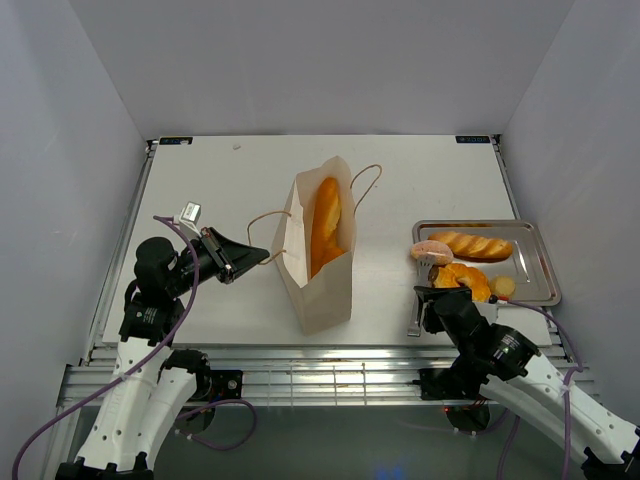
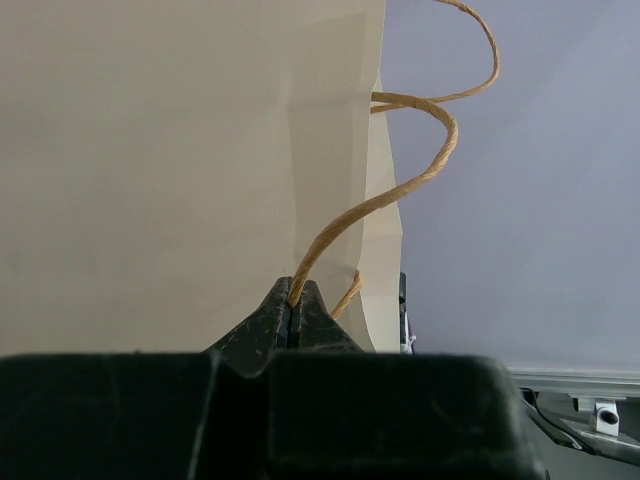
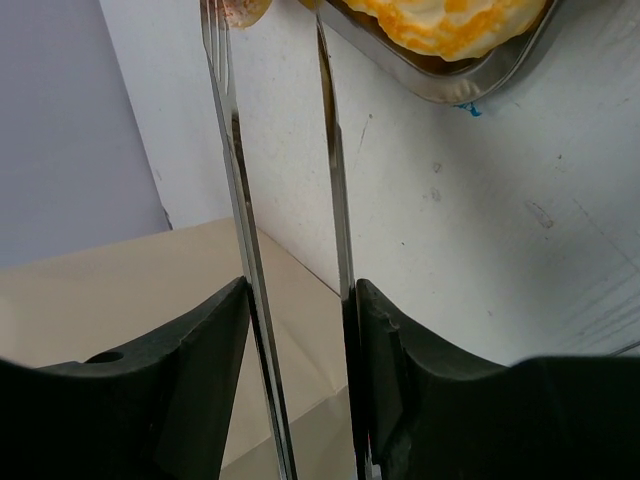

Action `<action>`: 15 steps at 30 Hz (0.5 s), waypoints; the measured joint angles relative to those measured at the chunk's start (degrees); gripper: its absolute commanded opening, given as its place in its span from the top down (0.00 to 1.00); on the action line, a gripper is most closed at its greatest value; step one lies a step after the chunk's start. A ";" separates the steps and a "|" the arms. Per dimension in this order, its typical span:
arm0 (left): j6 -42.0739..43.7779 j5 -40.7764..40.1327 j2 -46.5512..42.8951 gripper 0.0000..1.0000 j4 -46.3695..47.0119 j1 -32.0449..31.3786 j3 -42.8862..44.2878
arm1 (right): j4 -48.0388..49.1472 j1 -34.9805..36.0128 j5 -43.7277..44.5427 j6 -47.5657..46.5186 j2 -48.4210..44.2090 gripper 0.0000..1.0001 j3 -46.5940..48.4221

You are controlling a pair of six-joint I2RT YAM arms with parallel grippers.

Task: Place the fake bread into the paper bag
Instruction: Pick up the fake bread from the plate.

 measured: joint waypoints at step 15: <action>-0.24 0.04 -0.61 1.00 -0.74 -0.02 0.00 | -0.09 0.00 0.46 0.59 -0.44 0.50 4.96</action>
